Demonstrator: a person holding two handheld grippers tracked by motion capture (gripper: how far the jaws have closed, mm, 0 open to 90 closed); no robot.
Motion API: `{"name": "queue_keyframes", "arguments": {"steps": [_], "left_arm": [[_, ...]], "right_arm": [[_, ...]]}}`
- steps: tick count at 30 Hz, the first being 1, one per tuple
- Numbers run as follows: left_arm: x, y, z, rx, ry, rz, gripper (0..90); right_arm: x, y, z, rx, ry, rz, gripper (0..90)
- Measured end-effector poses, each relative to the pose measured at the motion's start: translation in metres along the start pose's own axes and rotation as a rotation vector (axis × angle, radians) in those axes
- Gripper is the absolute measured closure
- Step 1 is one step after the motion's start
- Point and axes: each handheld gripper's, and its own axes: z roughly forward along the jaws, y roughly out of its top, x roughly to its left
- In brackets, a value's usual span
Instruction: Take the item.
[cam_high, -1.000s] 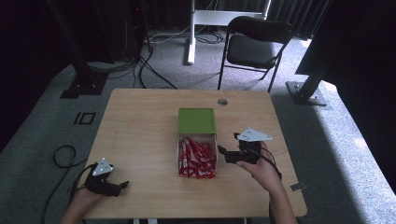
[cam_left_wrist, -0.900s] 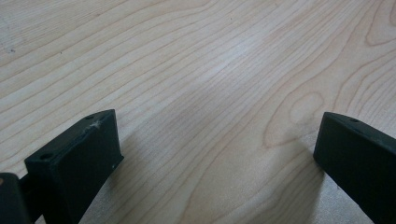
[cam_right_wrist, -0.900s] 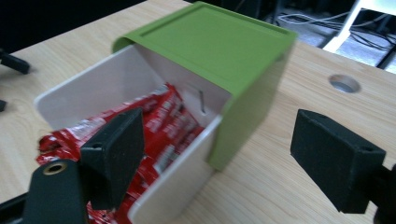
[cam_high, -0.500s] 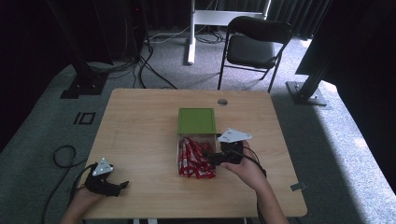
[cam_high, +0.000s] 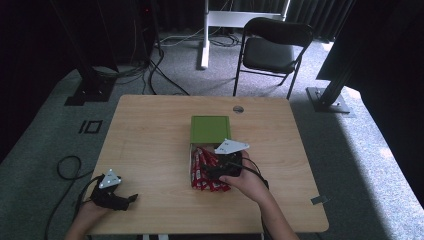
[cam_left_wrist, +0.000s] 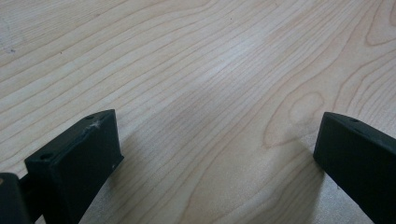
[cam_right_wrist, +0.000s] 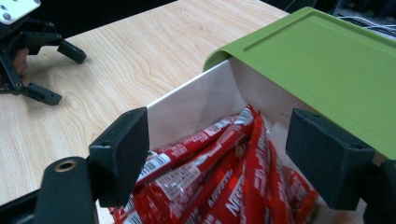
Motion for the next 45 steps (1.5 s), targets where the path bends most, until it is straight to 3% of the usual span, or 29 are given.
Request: {"name": "queue_keyframes", "arguments": {"steps": [4,6,10,13,19,28,38,42,45], "left_arm": [[0.000,0.000,0.000,0.000,0.000,0.000,1.4],[0.000,0.000,0.000,0.000,-0.001,-0.002,1.4],[0.000,0.000,0.000,0.000,-0.001,-0.001,1.4],[0.000,0.000,0.000,0.000,-0.001,-0.001,1.4],[0.000,0.000,0.000,0.000,-0.001,-0.001,1.4],[0.000,0.000,0.000,0.001,-0.001,-0.001,1.4],[0.000,0.000,0.000,0.001,-0.001,-0.002,1.4],[0.000,0.000,0.000,0.000,0.000,-0.001,1.4],[0.000,0.000,0.000,0.000,0.000,-0.001,1.4]], "right_arm": [[0.002,0.000,0.005,0.000,0.000,0.005,28.5],[0.002,-0.001,0.010,0.031,0.002,0.021,42.4],[0.003,-0.002,0.015,0.062,-0.027,0.047,54.4],[0.005,-0.003,0.018,0.061,-0.055,0.068,56.9],[0.008,-0.006,0.027,0.101,-0.026,0.112,58.2],[0.014,-0.012,0.040,0.199,-0.088,0.101,62.0],[0.020,-0.014,0.047,0.206,-0.172,0.062,71.7],[0.016,-0.012,0.042,0.179,-0.146,0.108,84.4],[0.015,-0.010,0.037,0.170,-0.136,0.122,85.1]]}}
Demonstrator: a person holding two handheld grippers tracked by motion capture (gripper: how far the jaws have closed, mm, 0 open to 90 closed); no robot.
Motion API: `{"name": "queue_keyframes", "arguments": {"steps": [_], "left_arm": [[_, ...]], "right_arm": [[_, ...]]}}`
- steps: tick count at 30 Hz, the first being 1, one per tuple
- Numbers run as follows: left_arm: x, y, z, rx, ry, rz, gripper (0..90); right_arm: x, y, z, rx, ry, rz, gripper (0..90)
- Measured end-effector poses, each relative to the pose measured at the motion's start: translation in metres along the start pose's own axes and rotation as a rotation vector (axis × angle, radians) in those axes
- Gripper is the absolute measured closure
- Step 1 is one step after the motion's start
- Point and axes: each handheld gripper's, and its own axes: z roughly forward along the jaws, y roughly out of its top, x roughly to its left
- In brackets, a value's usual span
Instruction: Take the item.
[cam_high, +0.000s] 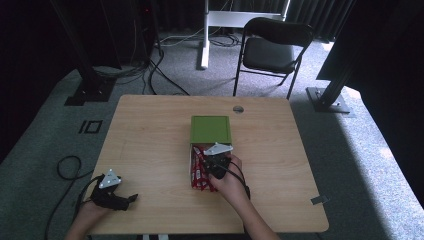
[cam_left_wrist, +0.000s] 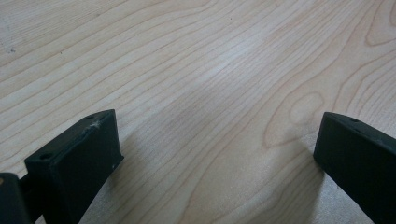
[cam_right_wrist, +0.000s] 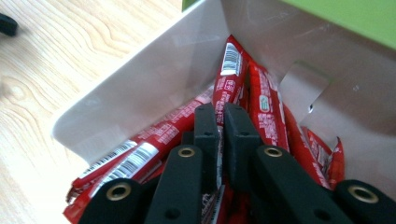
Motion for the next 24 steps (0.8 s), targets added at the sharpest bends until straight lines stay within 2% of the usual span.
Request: {"name": "queue_keyframes", "arguments": {"steps": [5,7,10,11,13,15,20,24], "left_arm": [[0.000,0.000,0.000,0.000,0.000,0.001,1.4],[0.000,0.000,0.000,0.001,0.000,0.001,1.4],[0.000,0.000,0.000,0.001,0.000,0.001,1.4],[0.000,0.000,0.000,0.000,0.000,0.001,1.4],[0.000,0.000,0.000,0.001,-0.001,-0.001,1.4],[0.000,0.000,0.000,0.000,0.000,0.001,1.4],[0.000,0.000,0.000,0.000,0.000,0.001,1.4],[0.000,0.000,0.000,0.001,-0.001,-0.001,1.4]], "right_arm": [[-0.002,0.000,-0.009,-0.038,0.033,0.034,85.5],[-0.002,0.000,-0.011,-0.036,0.037,0.026,85.6],[-0.003,0.000,-0.020,-0.063,0.061,0.044,85.9],[-0.003,0.001,-0.023,-0.057,0.054,0.031,86.0],[-0.004,0.000,-0.029,-0.080,0.067,0.047,86.0],[-0.005,-0.001,-0.032,-0.087,0.062,0.046,86.0],[-0.006,-0.003,-0.040,-0.097,0.095,0.061,86.1],[-0.006,-0.003,-0.046,-0.118,0.097,0.067,86.1]]}}
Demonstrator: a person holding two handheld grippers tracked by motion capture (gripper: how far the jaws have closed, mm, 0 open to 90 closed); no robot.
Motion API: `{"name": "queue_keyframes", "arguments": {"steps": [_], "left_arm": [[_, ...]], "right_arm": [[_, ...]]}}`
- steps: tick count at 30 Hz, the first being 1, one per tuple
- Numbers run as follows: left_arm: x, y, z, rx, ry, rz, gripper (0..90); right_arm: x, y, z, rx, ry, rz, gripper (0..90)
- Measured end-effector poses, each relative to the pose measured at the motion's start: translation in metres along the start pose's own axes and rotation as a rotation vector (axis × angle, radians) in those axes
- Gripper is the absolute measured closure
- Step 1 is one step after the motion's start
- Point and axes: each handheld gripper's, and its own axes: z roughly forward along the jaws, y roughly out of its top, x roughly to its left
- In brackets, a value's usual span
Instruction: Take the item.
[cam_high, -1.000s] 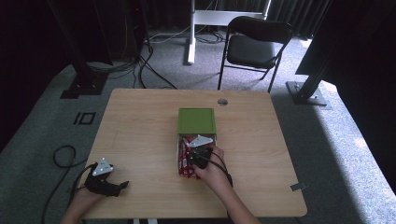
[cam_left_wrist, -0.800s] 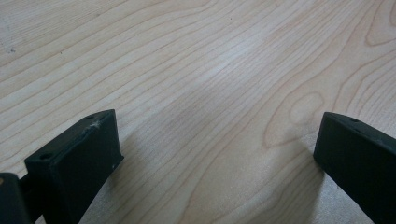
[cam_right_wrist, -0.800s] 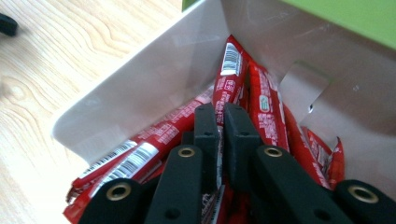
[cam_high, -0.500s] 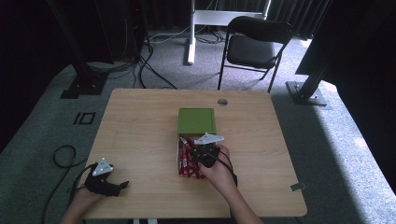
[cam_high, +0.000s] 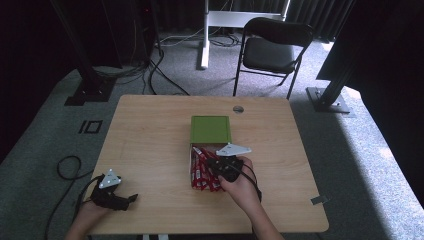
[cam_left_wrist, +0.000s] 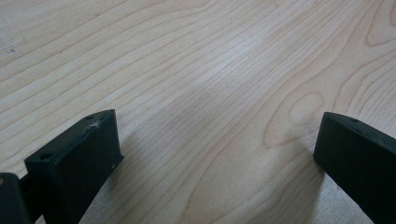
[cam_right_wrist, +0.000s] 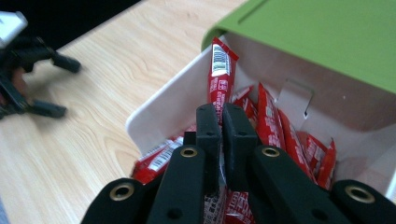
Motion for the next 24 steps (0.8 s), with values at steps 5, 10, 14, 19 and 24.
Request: {"name": "queue_keyframes", "arguments": {"steps": [5,10,14,19,24], "left_arm": [[0.000,0.000,0.000,0.000,-0.001,-0.001,1.4],[0.000,0.000,0.000,0.000,-0.001,-0.001,1.4],[0.000,0.000,0.000,0.001,-0.001,-0.001,1.4],[0.000,0.000,0.000,0.001,-0.001,-0.001,1.4],[0.000,0.000,0.000,0.000,-0.001,-0.001,1.4]], "right_arm": [[-0.001,0.003,-0.013,-0.051,0.019,0.021,86.2],[-0.002,0.006,-0.021,-0.078,0.022,0.027,86.1],[-0.008,0.011,-0.028,-0.127,0.012,0.048,86.2],[-0.018,0.016,-0.035,-0.174,-0.016,0.080,86.1],[-0.030,0.019,-0.040,-0.206,-0.054,0.109,86.2]]}}
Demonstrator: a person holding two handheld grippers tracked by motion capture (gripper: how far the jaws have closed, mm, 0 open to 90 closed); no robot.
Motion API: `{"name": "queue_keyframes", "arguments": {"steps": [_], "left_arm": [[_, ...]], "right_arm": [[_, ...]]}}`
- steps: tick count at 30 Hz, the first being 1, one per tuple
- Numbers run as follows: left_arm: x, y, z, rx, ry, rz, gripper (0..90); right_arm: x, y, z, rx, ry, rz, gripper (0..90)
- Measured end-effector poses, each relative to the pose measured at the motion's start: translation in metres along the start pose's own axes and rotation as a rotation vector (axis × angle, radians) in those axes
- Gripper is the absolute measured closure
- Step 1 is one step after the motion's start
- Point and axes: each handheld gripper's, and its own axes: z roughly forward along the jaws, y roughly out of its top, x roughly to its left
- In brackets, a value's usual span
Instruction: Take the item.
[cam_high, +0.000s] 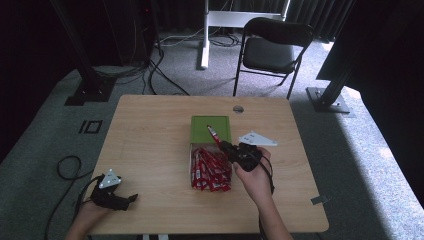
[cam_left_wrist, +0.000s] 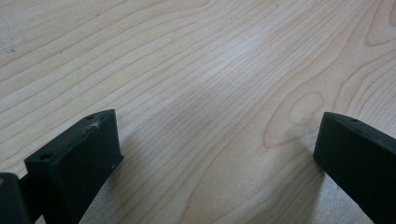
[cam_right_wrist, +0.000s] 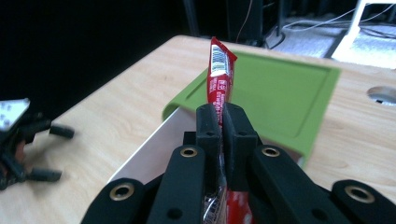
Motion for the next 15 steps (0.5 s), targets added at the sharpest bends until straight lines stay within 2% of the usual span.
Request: {"name": "queue_keyframes", "arguments": {"steps": [1,2,3,4,6,8,9,11,12,13,14,15], "left_arm": [[0.000,0.000,0.000,0.000,0.000,0.000,1.4],[0.000,0.000,0.000,0.000,0.000,0.000,1.4],[0.000,0.000,0.000,0.000,0.000,0.000,1.4],[0.000,0.000,0.000,0.000,0.000,0.001,1.4],[0.000,0.000,0.000,0.000,0.000,0.001,1.4],[0.000,0.000,0.000,0.000,0.000,0.001,1.4],[0.000,0.000,0.000,0.000,0.000,0.001,1.4],[0.000,0.000,0.000,0.000,0.000,0.001,1.4],[0.000,0.000,0.000,0.000,0.000,0.001,1.4],[0.000,0.000,0.000,0.000,0.000,0.002,1.4],[0.000,0.000,0.000,0.000,0.000,0.002,1.4],[0.000,0.000,0.000,0.000,0.000,0.002,1.4]], "right_arm": [[0.000,0.000,0.000,0.000,0.000,0.000,86.2],[-0.005,0.002,-0.003,-0.018,-0.032,0.005,86.2],[-0.005,0.002,-0.003,-0.018,-0.032,0.005,86.2],[-0.011,0.004,-0.005,-0.048,-0.056,0.024,86.2],[-0.018,0.005,-0.007,-0.069,-0.079,0.042,86.2],[-0.022,0.005,-0.008,-0.070,-0.098,0.042,86.2],[-0.029,0.004,-0.009,-0.099,-0.118,0.068,86.2],[-0.032,0.004,-0.009,-0.095,-0.134,0.070,86.1],[-0.039,0.001,-0.008,-0.121,-0.162,0.100,86.1],[-0.042,0.000,-0.006,-0.117,-0.185,0.101,86.0],[-0.045,-0.003,-0.005,-0.133,-0.196,0.121,86.0],[-0.045,-0.003,-0.005,-0.133,-0.196,0.121,86.0]]}}
